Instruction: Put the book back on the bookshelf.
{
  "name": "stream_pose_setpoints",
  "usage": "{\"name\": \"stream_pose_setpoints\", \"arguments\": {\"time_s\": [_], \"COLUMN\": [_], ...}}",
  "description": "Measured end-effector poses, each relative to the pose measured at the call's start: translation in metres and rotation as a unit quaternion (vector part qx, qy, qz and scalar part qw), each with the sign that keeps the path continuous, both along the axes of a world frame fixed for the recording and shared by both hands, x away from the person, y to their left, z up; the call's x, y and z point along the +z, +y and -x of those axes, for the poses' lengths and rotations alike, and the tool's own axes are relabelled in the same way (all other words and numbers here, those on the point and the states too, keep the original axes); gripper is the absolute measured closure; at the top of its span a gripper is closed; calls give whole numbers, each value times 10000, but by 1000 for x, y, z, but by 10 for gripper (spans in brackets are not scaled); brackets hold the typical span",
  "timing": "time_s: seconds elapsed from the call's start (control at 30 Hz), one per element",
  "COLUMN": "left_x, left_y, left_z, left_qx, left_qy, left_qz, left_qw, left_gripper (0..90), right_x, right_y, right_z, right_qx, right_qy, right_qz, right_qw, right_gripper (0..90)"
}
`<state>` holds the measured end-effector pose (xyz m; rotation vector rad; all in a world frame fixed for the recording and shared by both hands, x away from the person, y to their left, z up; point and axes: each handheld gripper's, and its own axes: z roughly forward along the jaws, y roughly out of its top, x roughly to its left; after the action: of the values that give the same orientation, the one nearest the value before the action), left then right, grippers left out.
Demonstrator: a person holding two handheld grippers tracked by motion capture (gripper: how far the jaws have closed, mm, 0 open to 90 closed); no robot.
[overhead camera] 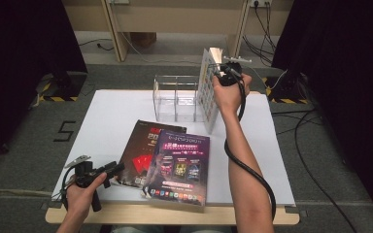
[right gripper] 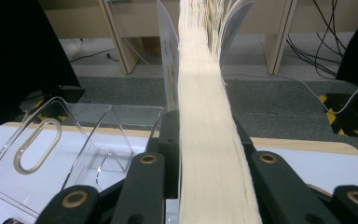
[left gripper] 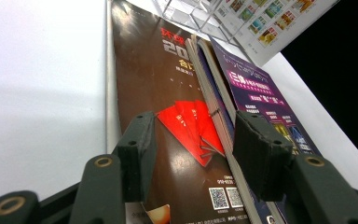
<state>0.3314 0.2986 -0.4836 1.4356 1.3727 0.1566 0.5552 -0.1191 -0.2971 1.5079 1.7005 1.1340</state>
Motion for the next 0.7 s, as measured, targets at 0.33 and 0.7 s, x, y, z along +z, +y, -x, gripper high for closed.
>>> {"name": "stream_pose_setpoints", "arguments": {"time_s": [0.33, 0.7], "left_x": [0, 0], "left_y": [1, 1], "left_z": [0, 0], "left_qx": [-9, 8], "left_qy": [-26, -19], "left_qz": [-13, 7], "left_qw": [10000, 10000], "left_gripper": [483, 483], "right_x": [1, -6], "right_y": [2, 6], "right_z": [-6, -7], "right_qx": [-134, -246], "right_qy": [-148, -179], "right_qz": [-58, 7], "right_qw": [9998, 9995], "right_gripper": [743, 741]}}
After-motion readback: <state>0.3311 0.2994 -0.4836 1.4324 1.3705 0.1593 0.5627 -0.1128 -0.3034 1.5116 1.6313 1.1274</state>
